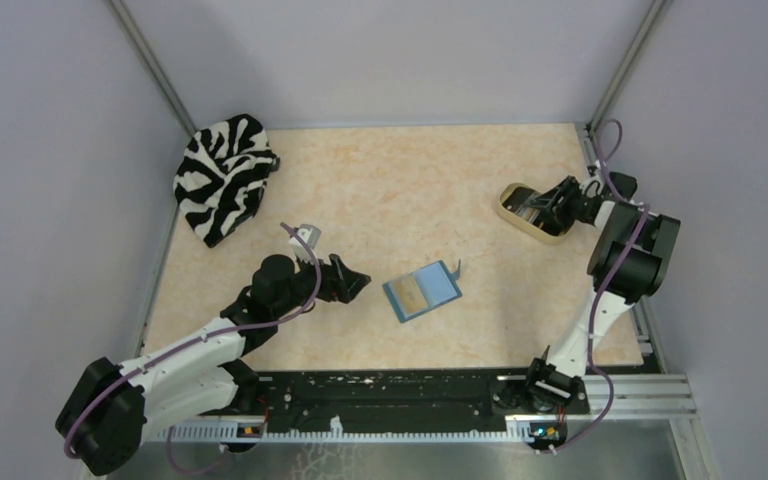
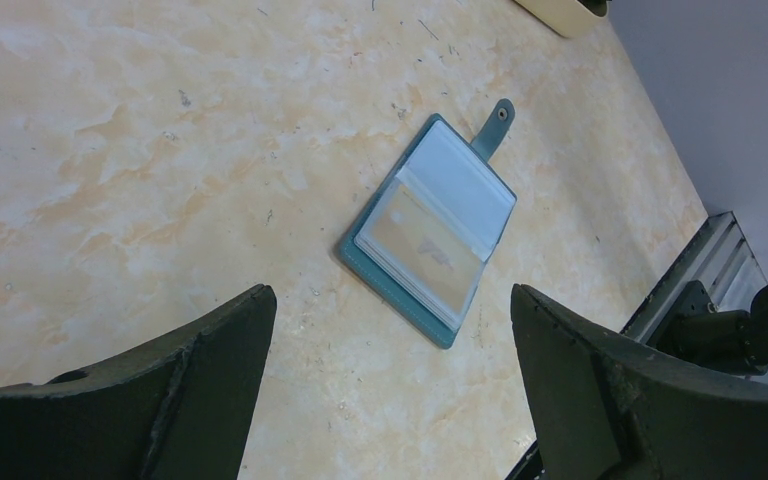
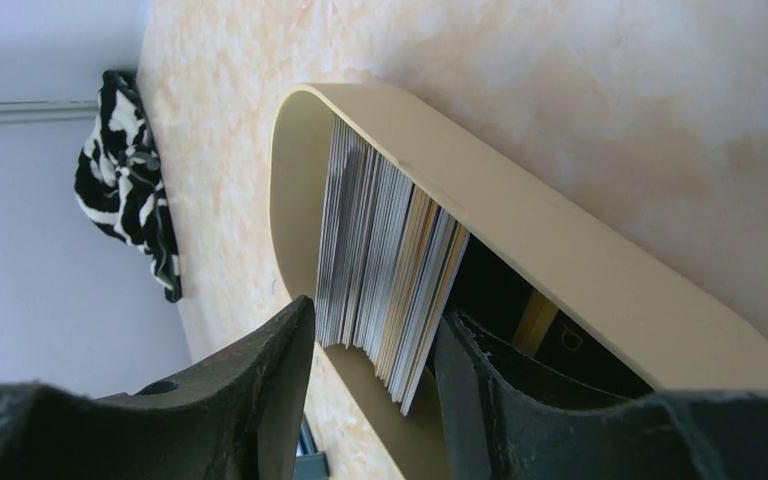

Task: Put the credit cards into the card holder
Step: Pick up the credit card from the storage box.

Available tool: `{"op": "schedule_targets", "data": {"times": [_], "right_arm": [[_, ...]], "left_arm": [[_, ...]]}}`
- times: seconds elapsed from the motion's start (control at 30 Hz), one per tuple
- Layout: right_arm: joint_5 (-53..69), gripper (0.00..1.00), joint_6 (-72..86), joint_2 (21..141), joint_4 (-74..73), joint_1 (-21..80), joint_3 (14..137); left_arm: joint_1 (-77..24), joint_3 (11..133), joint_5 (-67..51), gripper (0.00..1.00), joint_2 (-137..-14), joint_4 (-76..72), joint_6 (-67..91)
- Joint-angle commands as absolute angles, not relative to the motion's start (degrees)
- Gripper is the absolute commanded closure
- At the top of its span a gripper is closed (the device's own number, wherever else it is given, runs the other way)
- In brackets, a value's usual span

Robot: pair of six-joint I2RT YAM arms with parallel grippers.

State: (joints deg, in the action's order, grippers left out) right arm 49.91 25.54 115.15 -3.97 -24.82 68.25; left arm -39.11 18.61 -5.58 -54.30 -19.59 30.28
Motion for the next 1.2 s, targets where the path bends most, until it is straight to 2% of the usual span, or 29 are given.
{"op": "schedule_targets", "data": {"times": [0.0,0.5,0.8,0.87,1.17], "right_arm": [[55.2,0.54,27.8,110.9,1.2,-26.2,66.8],[56.7,0.60,28.3,109.6,1.8,-29.7,65.2],[53.1,0.73,26.1,110.0,-2.5,-30.3,66.1],[51.5,0.80,24.9,110.4,-4.3,-30.3,66.7],[48.3,0.88,22.6,110.5,-7.8,-30.3,67.8]], "left_arm": [[-39.0,19.3,-6.1,0.07,-53.7,-21.0,30.7],[-39.0,18.8,-5.6,0.07,-52.5,-20.4,30.6],[-39.0,18.7,-5.7,0.07,-52.3,-20.5,30.7],[-39.0,18.6,-5.7,0.07,-52.3,-20.5,30.7],[-39.0,18.8,-6.0,0.07,-52.2,-20.5,30.8]]}}
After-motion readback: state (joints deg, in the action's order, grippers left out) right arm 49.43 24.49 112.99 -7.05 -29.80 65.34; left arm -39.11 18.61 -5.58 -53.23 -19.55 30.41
